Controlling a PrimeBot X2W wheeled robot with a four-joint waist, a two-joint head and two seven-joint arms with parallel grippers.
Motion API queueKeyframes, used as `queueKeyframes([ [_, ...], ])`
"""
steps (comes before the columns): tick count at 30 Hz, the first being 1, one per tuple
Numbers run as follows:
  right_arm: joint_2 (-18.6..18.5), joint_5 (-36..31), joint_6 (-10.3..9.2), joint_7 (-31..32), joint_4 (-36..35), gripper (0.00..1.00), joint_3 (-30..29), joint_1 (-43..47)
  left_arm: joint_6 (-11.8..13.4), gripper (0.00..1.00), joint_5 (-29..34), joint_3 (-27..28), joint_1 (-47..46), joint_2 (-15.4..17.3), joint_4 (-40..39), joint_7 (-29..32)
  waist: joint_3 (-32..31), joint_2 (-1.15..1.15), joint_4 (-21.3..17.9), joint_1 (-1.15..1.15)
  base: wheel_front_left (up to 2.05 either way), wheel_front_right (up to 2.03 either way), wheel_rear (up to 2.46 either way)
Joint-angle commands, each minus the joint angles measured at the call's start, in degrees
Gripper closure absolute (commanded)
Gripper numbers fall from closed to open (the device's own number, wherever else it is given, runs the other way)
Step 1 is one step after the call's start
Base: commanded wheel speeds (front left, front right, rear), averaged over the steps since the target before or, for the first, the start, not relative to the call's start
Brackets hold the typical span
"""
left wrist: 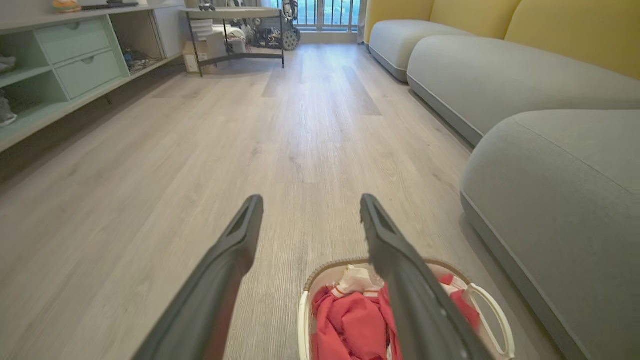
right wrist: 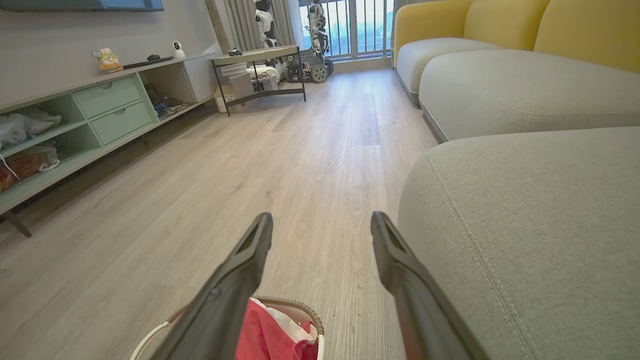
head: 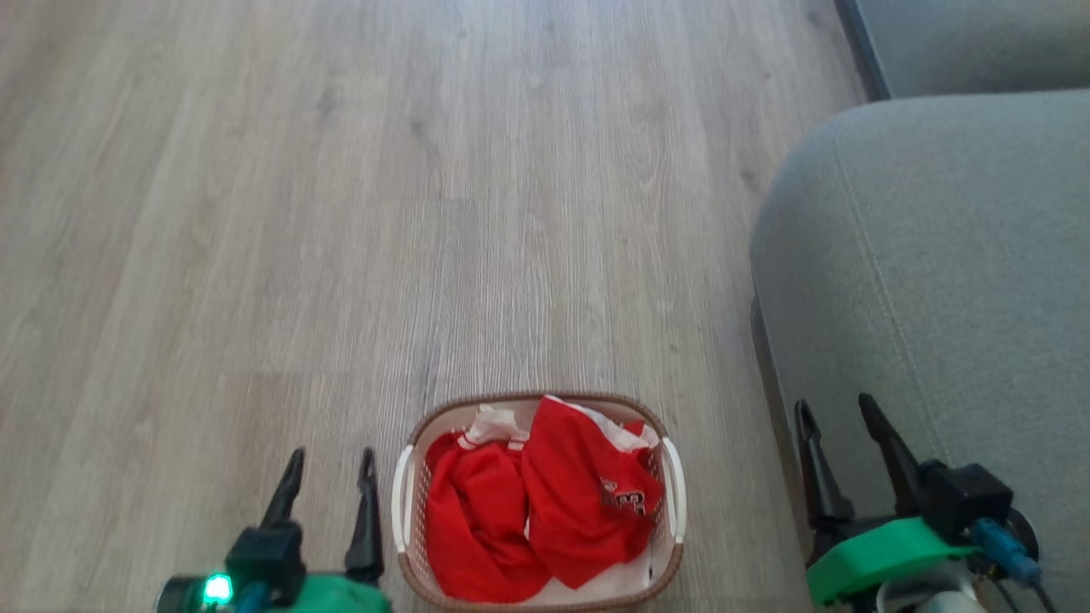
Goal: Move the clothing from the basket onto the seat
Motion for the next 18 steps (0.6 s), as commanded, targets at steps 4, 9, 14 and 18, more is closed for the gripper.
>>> queueKeyframes([
  [4,-0.78,-0.89,-0.01,-0.55,-3.64,0.0,0.09,-4.59,-1.53,0.0,0.97,-0.91,-7.25,0.16,0.67,-0.72,5.55,0.0,-0.76,0.0,0.0,0.0,0.0],
  [9,-0.78,-2.8,-0.01,-0.55,-6.88,0.0,-1.08,-8.64,-3.06,0.0,1.26,-4.79,-13.93,0.16,6.1,-0.72,13.49,0.0,-2.0,0.0,0.0,0.0,0.0],
  [14,-0.78,-3.47,-0.01,-0.55,-9.98,0.0,-1.72,-12.3,-3.96,0.0,1.4,-7.85,-20.98,0.16,12.07,-0.72,20.84,0.0,-3.28,0.0,0.0,0.0,0.0],
  [18,-0.78,-4.32,-0.01,-0.55,-12.34,0.0,-1.87,-16.01,-4.82,0.0,2.07,-10.95,-28.36,0.16,18.88,-0.72,27.41,0.0,-4.54,0.0,0.0,0.0,0.0],
])
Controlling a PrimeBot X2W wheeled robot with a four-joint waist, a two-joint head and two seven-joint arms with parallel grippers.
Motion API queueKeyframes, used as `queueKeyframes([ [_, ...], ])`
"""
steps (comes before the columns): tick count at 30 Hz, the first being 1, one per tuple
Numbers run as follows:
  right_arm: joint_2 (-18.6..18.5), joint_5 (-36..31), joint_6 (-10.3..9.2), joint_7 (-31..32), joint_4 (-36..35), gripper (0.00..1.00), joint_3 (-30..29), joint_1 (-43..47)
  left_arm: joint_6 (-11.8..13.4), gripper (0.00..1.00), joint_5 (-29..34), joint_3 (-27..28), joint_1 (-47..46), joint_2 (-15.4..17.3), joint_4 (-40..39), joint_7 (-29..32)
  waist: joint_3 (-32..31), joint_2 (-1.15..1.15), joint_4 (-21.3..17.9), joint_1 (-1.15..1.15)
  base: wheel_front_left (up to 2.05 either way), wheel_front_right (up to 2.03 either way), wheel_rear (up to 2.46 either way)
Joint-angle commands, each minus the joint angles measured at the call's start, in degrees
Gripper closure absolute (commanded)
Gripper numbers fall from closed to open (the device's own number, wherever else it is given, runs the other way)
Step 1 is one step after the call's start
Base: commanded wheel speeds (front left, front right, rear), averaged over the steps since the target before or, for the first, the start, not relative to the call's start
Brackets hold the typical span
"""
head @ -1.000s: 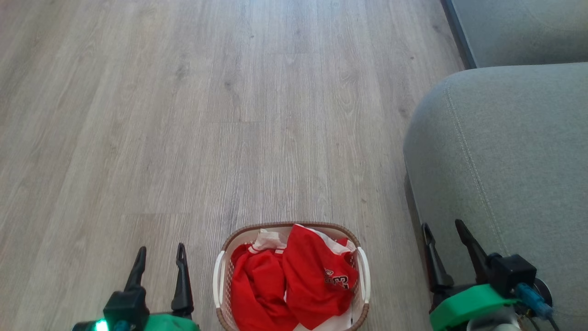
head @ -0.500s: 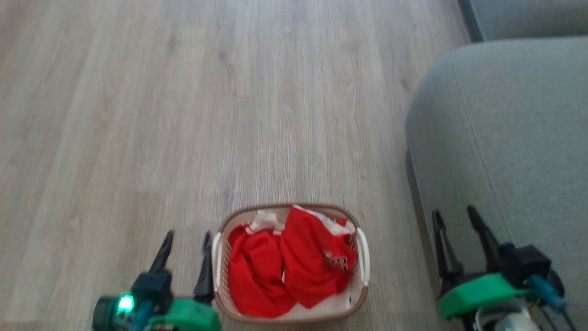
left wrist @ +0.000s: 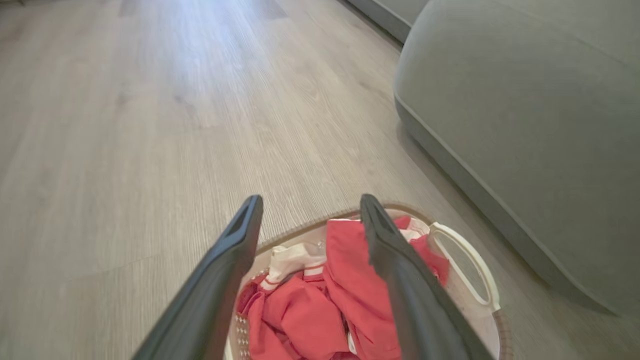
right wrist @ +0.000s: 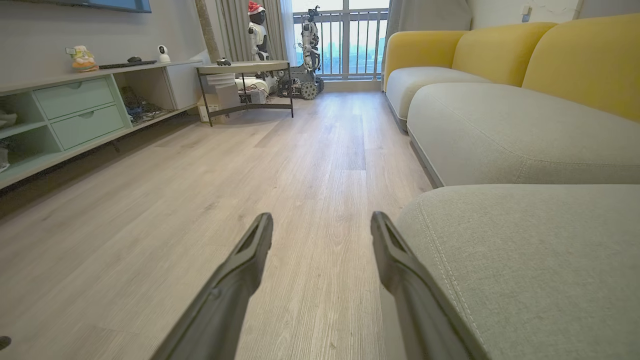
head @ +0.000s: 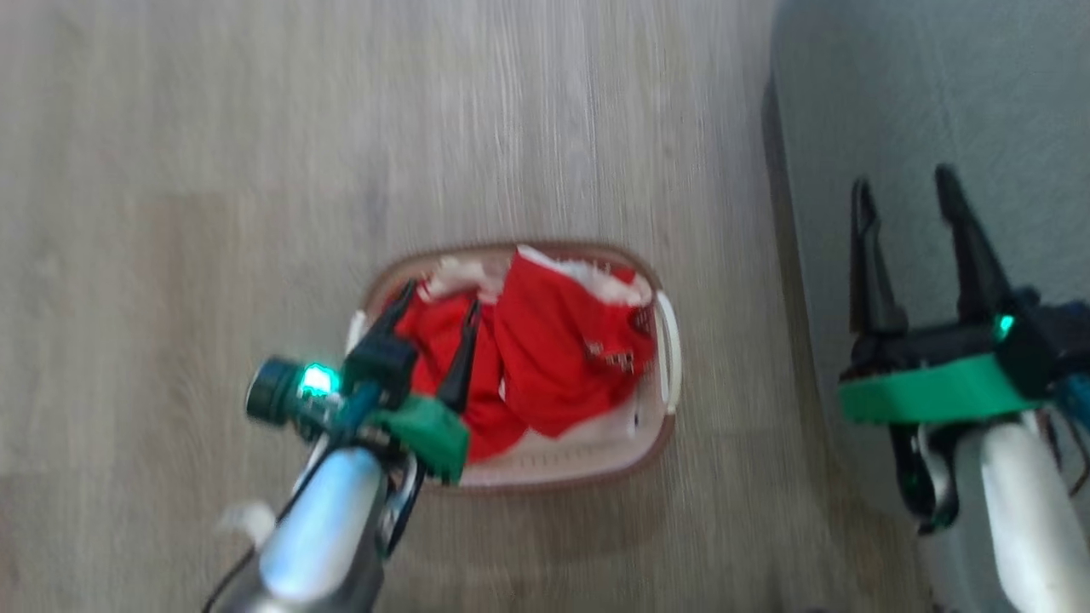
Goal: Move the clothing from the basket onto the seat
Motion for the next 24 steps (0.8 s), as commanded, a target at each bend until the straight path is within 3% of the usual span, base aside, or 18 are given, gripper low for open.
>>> queueKeyframes([
  [1,-0.66,-0.35,-0.01,-0.54,-2.39,0.0,1.22,-1.25,-0.12,0.0,0.15,1.05,-1.44,0.37,-0.36,-0.71,7.05,0.0,-2.2,-0.01,0.0,0.0,0.0],
  [13,-0.66,-0.04,-0.01,-0.54,-7.42,0.0,2.04,-6.55,-0.78,0.0,-5.16,-10.22,-17.25,0.37,19.34,-0.71,17.8,0.0,-6.74,-0.01,0.0,0.0,0.0],
  [24,-0.66,0.96,-0.01,-0.54,-9.7,0.0,3.12,-7.38,1.66,0.0,-10.68,-12.56,-25.3,0.37,29.65,-0.71,22.39,0.0,-9.62,-0.01,0.0,0.0,0.0],
])
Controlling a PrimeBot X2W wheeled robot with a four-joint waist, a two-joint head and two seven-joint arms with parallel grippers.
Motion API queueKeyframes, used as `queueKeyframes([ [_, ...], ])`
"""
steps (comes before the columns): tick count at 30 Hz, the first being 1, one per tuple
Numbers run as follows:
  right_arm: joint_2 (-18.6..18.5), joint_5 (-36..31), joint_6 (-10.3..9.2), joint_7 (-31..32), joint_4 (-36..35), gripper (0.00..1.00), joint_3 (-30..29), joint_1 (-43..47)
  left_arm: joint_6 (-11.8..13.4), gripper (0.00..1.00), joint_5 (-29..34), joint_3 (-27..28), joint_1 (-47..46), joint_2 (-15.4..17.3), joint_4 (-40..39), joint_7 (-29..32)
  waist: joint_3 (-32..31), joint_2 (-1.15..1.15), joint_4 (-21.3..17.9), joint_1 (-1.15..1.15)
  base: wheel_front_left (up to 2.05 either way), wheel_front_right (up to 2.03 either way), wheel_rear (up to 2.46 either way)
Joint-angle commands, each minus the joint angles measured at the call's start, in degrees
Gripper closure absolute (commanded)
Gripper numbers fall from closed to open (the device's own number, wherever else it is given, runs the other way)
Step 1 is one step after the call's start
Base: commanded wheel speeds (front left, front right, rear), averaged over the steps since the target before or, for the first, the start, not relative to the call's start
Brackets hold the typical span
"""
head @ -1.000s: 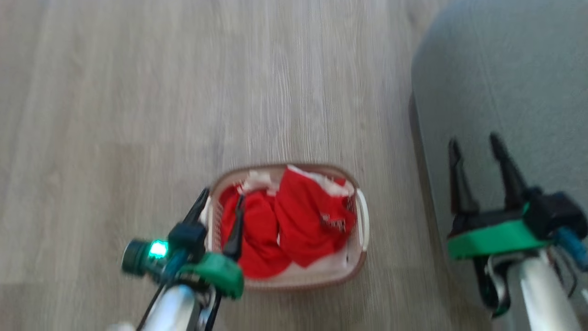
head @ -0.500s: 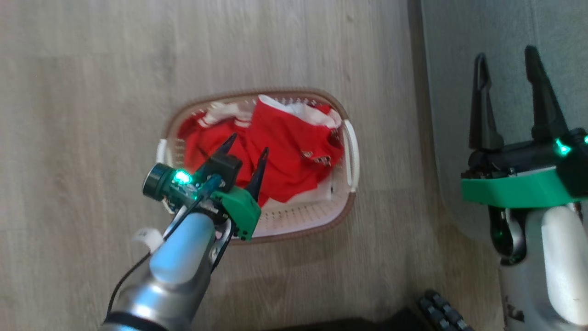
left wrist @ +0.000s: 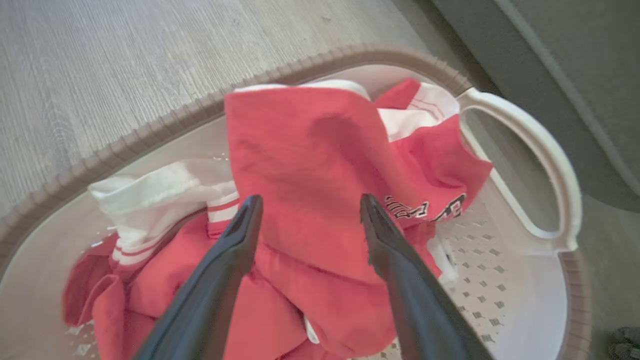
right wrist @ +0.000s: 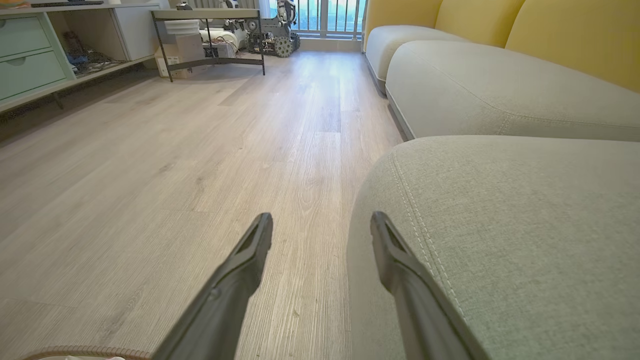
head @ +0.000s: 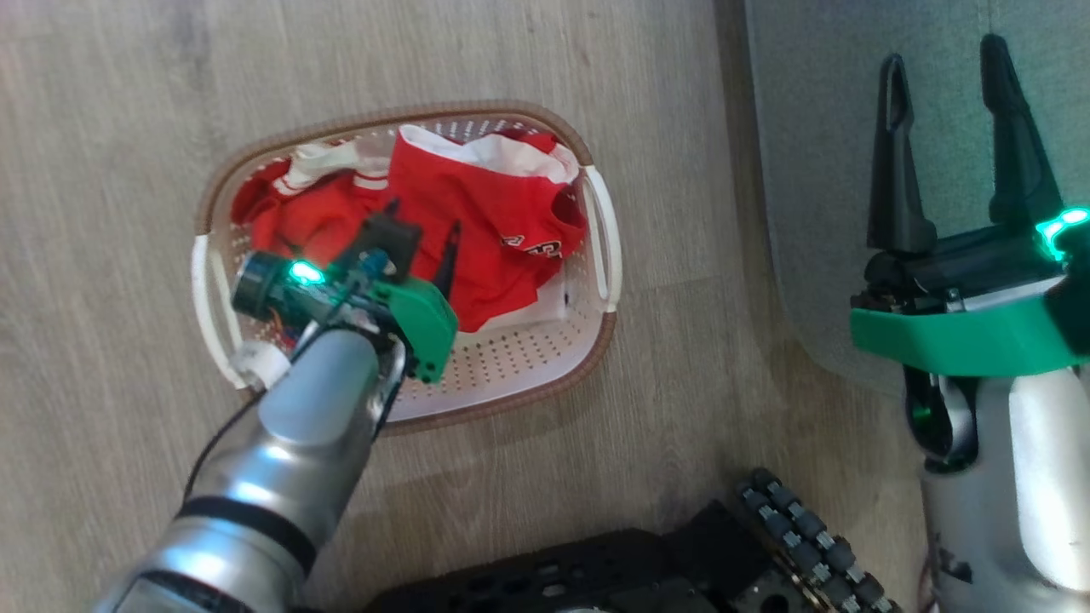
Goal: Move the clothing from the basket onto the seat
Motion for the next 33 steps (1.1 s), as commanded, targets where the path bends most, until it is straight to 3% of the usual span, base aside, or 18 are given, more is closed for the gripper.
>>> queueKeyframes([
  [1,-0.57,0.52,-0.01,-0.37,-2.45,0.0,1.49,0.52,1.05,0.0,-0.97,1.61,-0.91,0.52,0.66,-0.71,1.03,0.0,-0.78,-0.01,0.0,0.0,0.0],
  [9,-0.57,1.05,-0.01,-0.37,-2.78,0.0,2.13,0.67,2.48,0.0,-3.06,4.0,-4.02,0.52,3.98,-0.71,2.66,0.0,-1.46,-0.01,0.0,0.0,0.0],
  [18,-0.57,1.25,-0.01,-0.37,-3.17,0.0,2.83,0.2,0.62,0.0,-6.98,3.86,-5.85,0.52,6.75,-0.71,4.0,0.0,-2.49,-0.01,0.0,0.0,0.0],
  [19,-0.57,1.26,-0.01,-0.37,-3.19,0.0,2.78,0.21,0.49,0.09,-7.19,3.49,-6.02,0.52,6.42,-0.71,4.13,0.0,-2.5,-0.01,0.0,0.0,0.0],
  [20,-0.57,1.27,-0.01,-0.37,-3.19,0.0,2.71,0.2,0.31,0.55,-7.43,3.12,-6.07,0.52,6.1,-0.71,4.22,0.0,-2.49,-0.01,0.0,0.0,0.0],
  [21,-0.57,1.26,-0.01,-0.37,-3.18,0.0,2.64,0.18,0.07,0.84,-7.7,2.72,-6.03,0.52,5.72,-0.71,4.27,0.0,-2.44,-0.01,0.0,0.0,0.0],
  [22,-0.57,1.25,-0.01,-0.37,-3.13,0.0,2.51,0.16,-0.08,1.0,-7.86,2.28,-5.97,0.52,5.2,-0.71,4.27,0.0,-2.34,-0.01,0.0,0.0,0.0],
  [33,-0.57,0.91,-0.01,-0.37,-1.1,0.0,1.65,-0.39,0.01,1.0,-8.49,0.51,-0.44,0.52,-5.88,-0.71,-0.06,0.0,1.77,-0.01,0.0,0.0,0.0],
])
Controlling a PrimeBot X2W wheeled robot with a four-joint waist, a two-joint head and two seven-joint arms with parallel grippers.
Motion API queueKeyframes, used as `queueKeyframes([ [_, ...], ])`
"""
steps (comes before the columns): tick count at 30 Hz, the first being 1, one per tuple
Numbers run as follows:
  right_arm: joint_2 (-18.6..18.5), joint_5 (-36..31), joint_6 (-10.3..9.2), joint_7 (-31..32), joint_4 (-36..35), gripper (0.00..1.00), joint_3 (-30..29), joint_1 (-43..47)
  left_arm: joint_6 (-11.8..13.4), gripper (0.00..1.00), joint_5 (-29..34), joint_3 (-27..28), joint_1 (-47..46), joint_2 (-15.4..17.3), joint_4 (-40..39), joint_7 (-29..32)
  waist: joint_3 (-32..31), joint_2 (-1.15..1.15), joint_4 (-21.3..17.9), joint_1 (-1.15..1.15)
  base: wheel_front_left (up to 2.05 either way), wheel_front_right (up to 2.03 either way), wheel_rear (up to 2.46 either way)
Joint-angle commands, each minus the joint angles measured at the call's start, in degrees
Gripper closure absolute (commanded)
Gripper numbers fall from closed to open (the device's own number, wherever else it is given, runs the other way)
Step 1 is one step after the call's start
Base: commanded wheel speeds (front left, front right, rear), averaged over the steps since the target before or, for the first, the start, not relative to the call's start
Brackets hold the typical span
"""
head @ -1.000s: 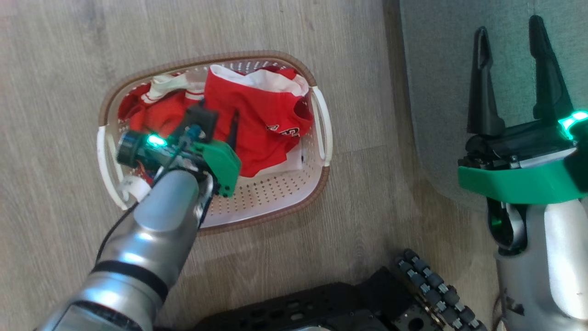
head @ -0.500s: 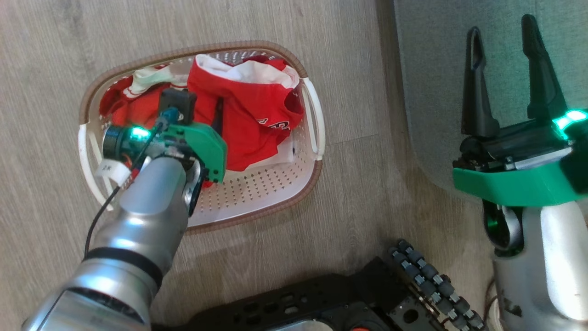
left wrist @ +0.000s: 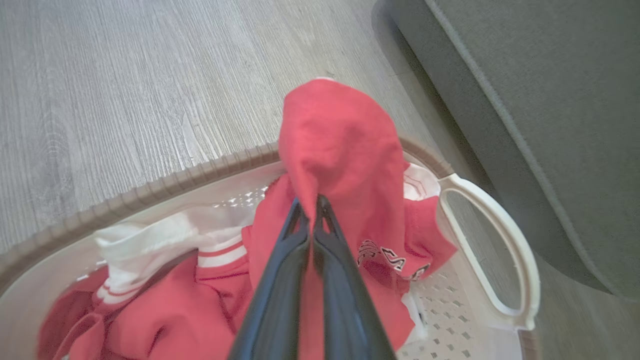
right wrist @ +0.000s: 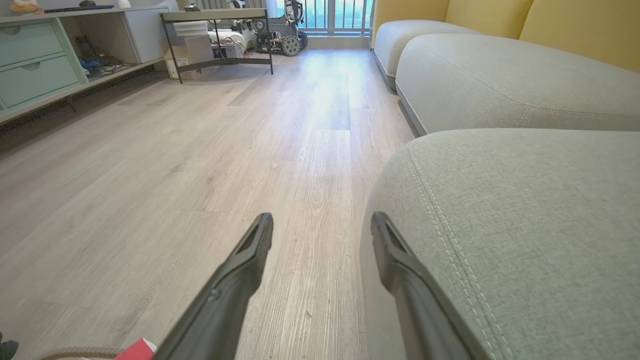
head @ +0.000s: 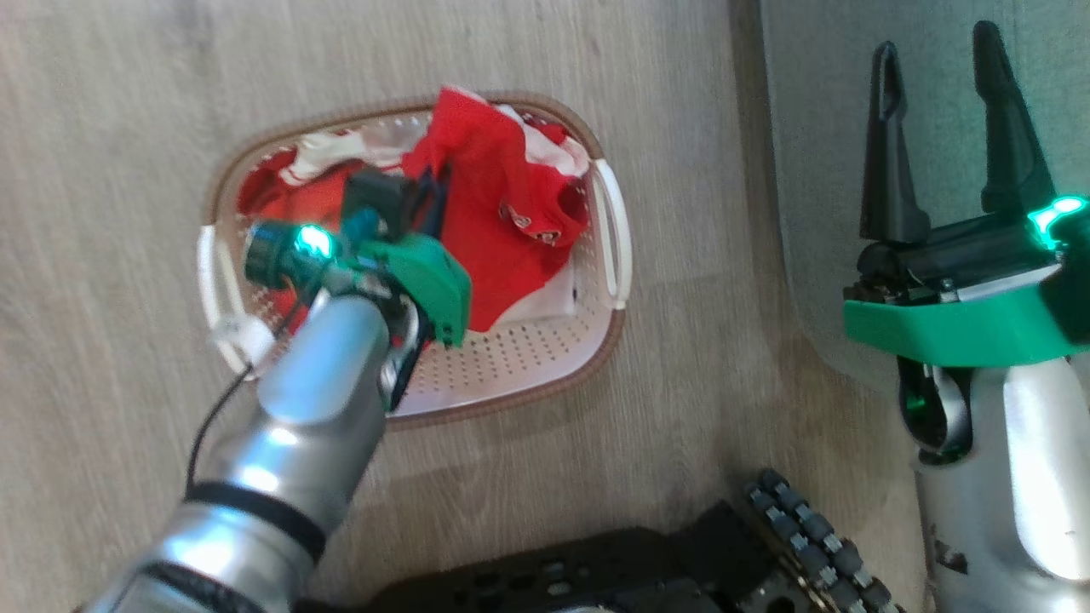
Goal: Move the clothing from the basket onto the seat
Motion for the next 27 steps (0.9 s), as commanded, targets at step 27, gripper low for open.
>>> queueKeyframes([
  [27,-0.56,-1.59,-0.01,-0.37,10.7,0.0,0.14,15.95,-6.63,1.0,5.8,3.93,15.41,0.57,-13.8,-0.71,-40.17,0.0,8.4,0.0,0.0,0.0,0.0],
])
